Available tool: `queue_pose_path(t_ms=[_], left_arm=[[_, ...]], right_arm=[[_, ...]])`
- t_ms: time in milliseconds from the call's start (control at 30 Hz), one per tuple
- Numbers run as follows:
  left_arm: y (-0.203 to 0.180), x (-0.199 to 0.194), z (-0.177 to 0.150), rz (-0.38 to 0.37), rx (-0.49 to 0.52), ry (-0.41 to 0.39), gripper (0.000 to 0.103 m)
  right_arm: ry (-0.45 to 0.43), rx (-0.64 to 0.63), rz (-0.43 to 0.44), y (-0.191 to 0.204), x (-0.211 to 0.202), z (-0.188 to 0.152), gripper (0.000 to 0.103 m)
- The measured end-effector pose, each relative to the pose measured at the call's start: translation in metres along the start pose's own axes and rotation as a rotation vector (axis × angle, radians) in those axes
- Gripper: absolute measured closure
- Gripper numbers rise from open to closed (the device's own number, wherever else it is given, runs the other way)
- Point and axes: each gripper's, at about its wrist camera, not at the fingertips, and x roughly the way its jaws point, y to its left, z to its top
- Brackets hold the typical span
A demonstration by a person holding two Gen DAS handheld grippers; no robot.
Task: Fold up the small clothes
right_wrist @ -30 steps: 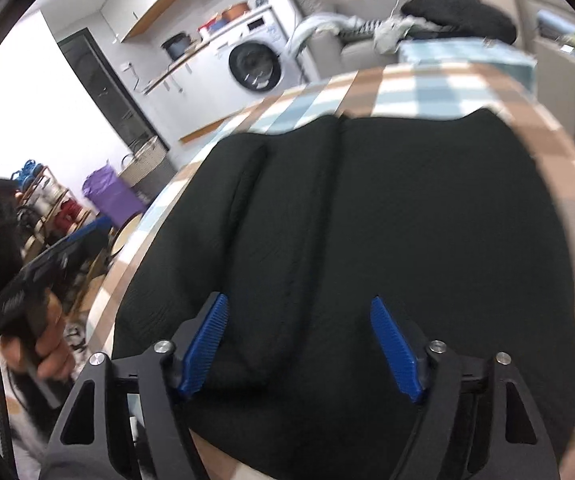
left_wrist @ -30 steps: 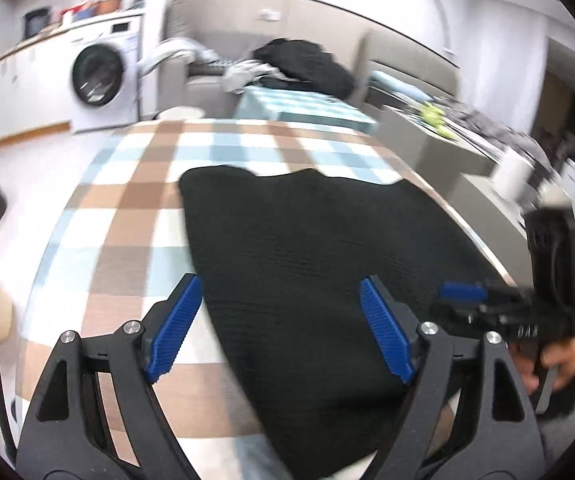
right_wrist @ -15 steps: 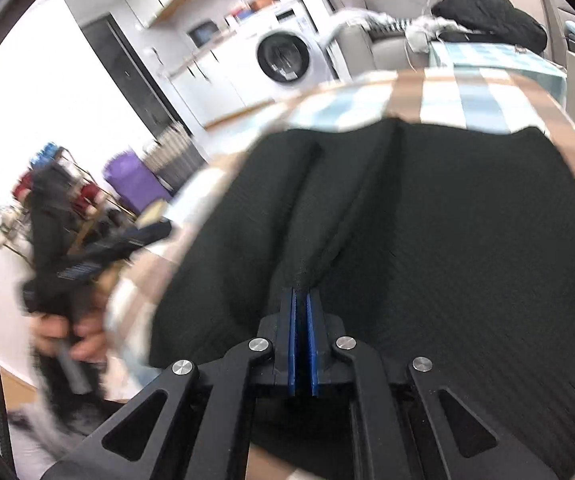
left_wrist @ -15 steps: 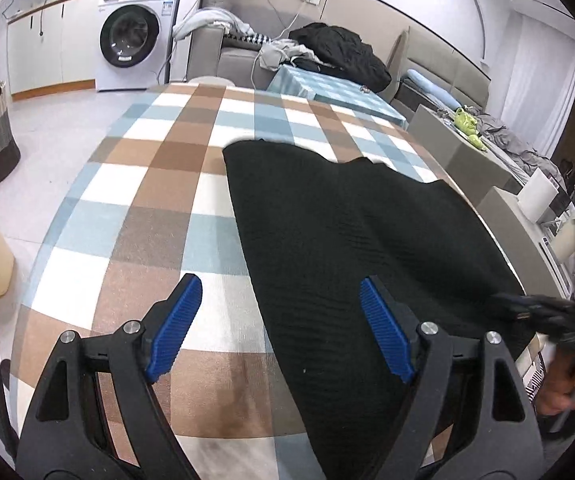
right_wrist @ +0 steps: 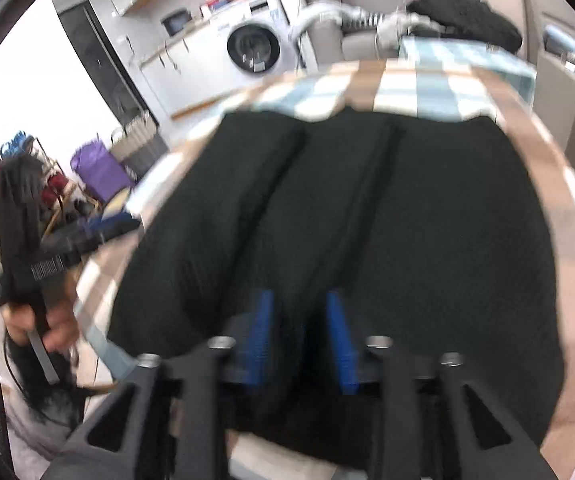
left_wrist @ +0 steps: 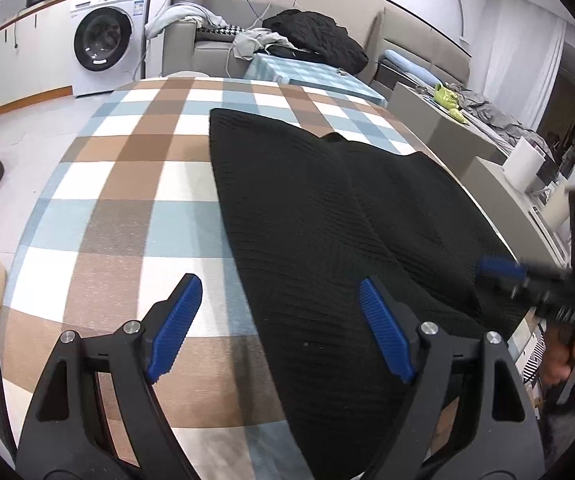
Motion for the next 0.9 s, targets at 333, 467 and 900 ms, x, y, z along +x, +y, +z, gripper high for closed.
queue_pose_path(t_ms=[333, 467, 900], left_arm=[[0.010, 0.010, -0.003, 0.026, -0.023, 0.031, 0.024], [0.017, 0.011, -0.002, 0.025, -0.036, 0.034, 0.024], [0.010, 0.004, 0.001, 0.010, -0.013, 0.029, 0.024]], right_arm=[[0.037, 0.040, 0.127, 0.016, 0.076, 0.080, 0.058], [0.122, 0.058, 0.096, 0.021, 0.124, 0.095, 0.071], [-0.054, -0.039, -0.129, 0.028, 0.058, 0.108, 0.096]])
